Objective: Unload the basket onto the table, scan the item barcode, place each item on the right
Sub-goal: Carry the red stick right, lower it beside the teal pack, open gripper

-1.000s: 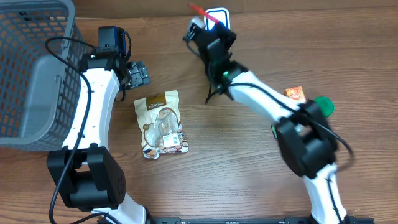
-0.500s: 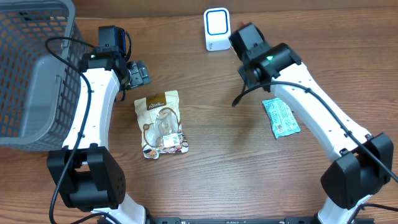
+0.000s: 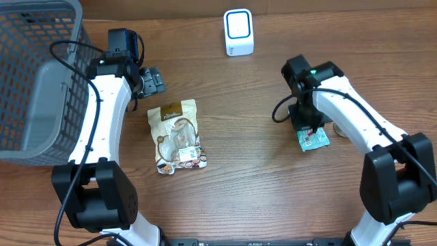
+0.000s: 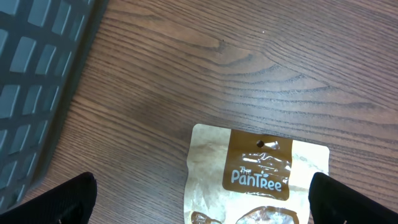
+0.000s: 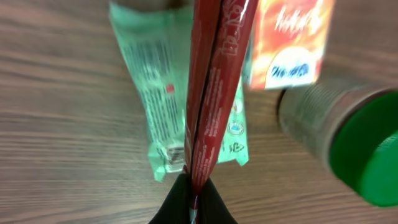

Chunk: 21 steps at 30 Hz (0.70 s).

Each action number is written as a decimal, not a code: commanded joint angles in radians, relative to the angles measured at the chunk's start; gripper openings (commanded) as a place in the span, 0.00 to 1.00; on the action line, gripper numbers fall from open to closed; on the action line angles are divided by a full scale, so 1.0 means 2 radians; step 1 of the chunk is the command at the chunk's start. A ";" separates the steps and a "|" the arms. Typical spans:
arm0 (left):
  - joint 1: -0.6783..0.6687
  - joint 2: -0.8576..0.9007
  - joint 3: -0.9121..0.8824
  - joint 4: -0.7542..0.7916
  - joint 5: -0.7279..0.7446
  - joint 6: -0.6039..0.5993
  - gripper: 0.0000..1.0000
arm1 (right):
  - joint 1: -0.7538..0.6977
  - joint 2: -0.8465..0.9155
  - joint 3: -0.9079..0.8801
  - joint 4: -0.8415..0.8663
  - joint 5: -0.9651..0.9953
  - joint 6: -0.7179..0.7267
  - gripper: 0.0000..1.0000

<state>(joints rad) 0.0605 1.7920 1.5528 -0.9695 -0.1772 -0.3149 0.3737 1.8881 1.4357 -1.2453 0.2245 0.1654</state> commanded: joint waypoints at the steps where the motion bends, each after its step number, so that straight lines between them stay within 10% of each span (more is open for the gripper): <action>1: -0.001 0.005 0.002 0.001 -0.007 0.000 1.00 | -0.002 0.001 -0.023 0.009 -0.005 0.008 0.04; 10: -0.001 0.005 0.002 0.001 -0.007 0.000 1.00 | -0.002 0.001 -0.055 0.030 -0.005 0.007 0.06; 14: -0.001 0.005 0.002 0.001 -0.007 0.000 1.00 | -0.002 0.001 -0.055 0.030 -0.005 0.007 0.37; 21: -0.001 0.005 0.002 0.001 -0.007 0.000 1.00 | -0.002 0.001 -0.055 0.034 -0.005 0.007 0.58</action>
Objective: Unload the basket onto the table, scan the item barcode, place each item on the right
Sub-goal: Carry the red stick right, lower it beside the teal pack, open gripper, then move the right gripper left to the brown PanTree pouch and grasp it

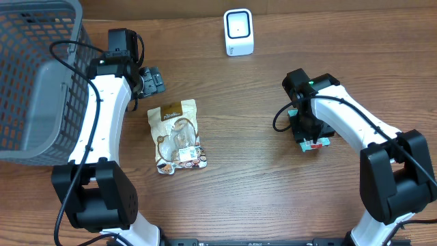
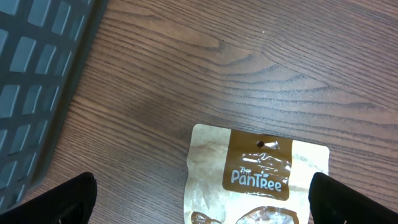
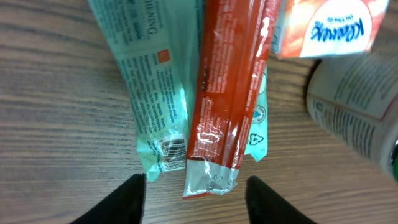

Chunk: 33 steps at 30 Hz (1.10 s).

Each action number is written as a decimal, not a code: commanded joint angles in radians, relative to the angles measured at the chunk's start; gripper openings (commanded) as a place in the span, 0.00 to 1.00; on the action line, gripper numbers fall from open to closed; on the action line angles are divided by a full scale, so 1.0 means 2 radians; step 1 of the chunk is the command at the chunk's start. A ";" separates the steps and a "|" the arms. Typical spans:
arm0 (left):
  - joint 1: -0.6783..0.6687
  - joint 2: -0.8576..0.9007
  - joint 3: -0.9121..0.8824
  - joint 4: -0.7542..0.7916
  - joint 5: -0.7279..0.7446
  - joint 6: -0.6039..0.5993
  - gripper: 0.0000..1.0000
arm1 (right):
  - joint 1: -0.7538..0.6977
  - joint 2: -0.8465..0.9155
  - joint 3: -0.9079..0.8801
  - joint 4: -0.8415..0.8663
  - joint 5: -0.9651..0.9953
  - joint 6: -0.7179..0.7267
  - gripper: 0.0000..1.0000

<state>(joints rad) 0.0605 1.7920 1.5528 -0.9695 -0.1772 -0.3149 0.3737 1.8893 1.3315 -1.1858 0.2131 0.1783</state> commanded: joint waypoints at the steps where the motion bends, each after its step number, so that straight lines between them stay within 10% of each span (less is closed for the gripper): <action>1: -0.001 0.005 0.002 0.001 -0.007 0.000 1.00 | -0.002 0.001 -0.003 0.007 0.001 0.001 0.60; 20: -0.001 0.005 0.002 0.001 -0.007 0.000 1.00 | 0.120 0.002 -0.003 0.247 -0.244 0.120 0.57; 33: -0.001 0.005 0.002 0.001 -0.007 0.000 1.00 | 0.320 0.036 -0.003 0.472 0.087 0.132 0.61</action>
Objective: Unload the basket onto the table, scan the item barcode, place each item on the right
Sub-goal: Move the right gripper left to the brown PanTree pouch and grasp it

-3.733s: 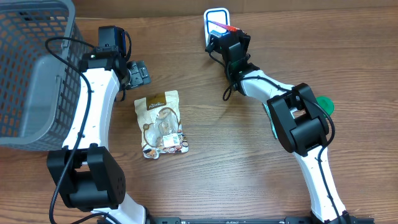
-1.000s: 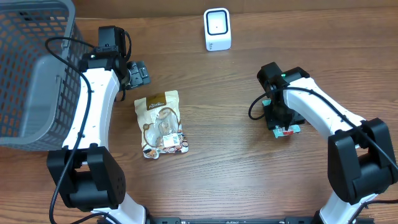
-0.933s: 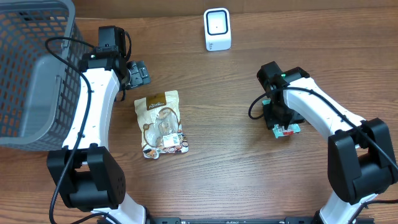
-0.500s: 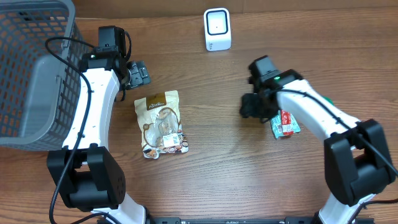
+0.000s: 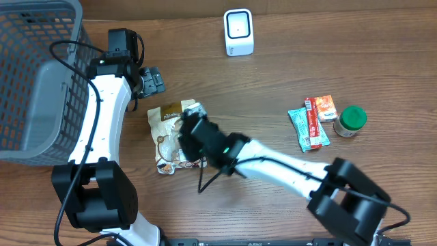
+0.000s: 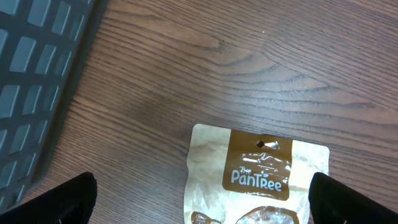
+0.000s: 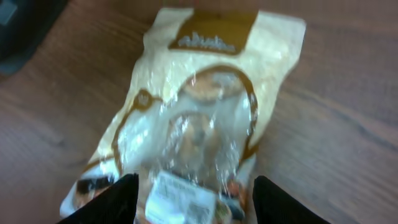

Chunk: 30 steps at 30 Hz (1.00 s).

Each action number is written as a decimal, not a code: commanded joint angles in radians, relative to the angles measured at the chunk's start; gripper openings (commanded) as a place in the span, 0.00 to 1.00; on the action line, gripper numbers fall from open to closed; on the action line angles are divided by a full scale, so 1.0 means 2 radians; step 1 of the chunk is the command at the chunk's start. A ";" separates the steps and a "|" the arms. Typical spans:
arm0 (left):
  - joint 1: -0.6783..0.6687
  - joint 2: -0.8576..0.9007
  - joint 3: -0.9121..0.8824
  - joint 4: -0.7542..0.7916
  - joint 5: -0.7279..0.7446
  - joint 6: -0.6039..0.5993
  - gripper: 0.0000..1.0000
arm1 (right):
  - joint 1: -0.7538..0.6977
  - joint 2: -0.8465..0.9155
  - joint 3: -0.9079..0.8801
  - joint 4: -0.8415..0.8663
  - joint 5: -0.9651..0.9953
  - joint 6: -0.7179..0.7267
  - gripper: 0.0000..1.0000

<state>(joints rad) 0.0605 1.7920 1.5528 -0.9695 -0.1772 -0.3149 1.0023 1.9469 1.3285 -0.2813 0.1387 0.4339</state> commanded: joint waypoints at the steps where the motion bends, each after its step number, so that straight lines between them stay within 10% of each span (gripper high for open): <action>1: -0.001 0.005 0.002 0.001 -0.007 0.000 1.00 | 0.009 0.010 -0.002 0.029 0.131 0.004 0.61; 17: -0.001 0.005 0.002 0.001 -0.007 0.000 1.00 | 0.010 0.077 -0.001 0.067 0.035 0.004 0.61; 30: -0.001 0.005 0.002 0.001 -0.007 0.000 1.00 | -0.046 0.070 0.014 -0.075 0.069 0.029 0.61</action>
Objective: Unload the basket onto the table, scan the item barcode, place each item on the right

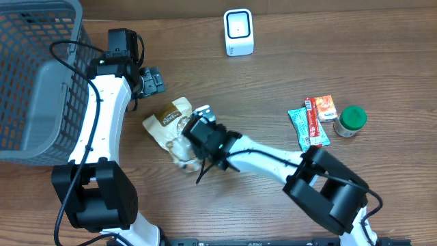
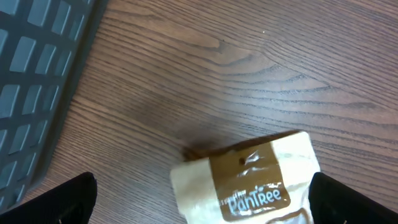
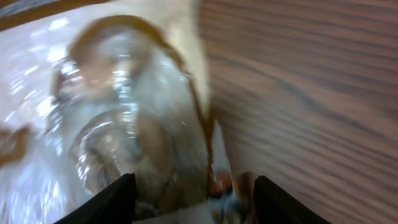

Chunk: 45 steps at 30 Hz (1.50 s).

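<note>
The tan and brown snack pouch (image 1: 166,116) lies slanted on the table, its brown label end (image 2: 249,183) showing in the left wrist view. My right gripper (image 1: 190,145) is down on the pouch's lower end and open. Its fingers (image 3: 115,200) stand on either side of the pouch's clear window (image 3: 124,137), the gripper's middle (image 3: 194,202) at the pouch's edge. My left gripper (image 2: 199,208) hangs open just beyond the label end, holding nothing. The white scanner (image 1: 238,32) stands at the back of the table.
A grey mesh basket (image 1: 34,75) fills the left side. At the right lie a green packet (image 1: 298,130), a red stick pack (image 1: 314,124), an orange carton (image 1: 326,107) and a green-lidded can (image 1: 353,117).
The pouch has turned from lying straight to slanted, its label end swung toward the left. My right gripper has come lower and closer onto its bottom end. The left arm has not moved.
My right gripper was shut on the red stick pack over the green packet at the right. It then stood open with the stick lying there. Later it was open above the pouch at centre-left, and now it is down on the pouch, which has turned.
</note>
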Each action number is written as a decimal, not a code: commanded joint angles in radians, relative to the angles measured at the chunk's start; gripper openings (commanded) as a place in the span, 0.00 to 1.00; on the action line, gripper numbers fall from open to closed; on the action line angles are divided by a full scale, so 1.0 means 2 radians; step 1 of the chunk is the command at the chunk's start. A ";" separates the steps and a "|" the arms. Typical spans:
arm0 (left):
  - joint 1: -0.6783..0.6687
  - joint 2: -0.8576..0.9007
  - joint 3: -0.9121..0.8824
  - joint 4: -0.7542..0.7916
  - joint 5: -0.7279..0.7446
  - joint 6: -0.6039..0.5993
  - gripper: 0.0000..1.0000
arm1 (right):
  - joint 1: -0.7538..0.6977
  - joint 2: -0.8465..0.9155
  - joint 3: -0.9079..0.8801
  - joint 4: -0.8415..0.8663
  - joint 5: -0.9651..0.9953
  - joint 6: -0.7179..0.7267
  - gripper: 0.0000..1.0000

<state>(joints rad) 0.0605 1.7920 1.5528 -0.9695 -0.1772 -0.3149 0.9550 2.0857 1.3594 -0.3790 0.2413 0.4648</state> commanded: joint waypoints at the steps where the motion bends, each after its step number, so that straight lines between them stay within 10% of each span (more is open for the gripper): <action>1: -0.001 0.005 0.002 0.001 -0.007 0.000 1.00 | -0.028 -0.003 0.000 -0.037 0.017 0.015 0.61; 13: -0.001 0.005 0.002 0.001 -0.007 0.000 0.99 | -0.097 -0.056 0.002 -0.158 0.013 0.045 0.69; 37: -0.001 0.005 0.002 0.001 -0.007 0.000 1.00 | -0.116 -0.066 0.007 -0.298 -0.345 0.042 0.79; 45: -0.001 0.005 0.002 0.001 -0.007 0.000 1.00 | -0.116 -0.104 0.016 -0.257 -0.252 -0.004 0.80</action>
<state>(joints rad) 0.0605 1.7920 1.5528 -0.9695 -0.1772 -0.3149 0.7158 1.9488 1.3685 -0.9211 -0.3531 0.5182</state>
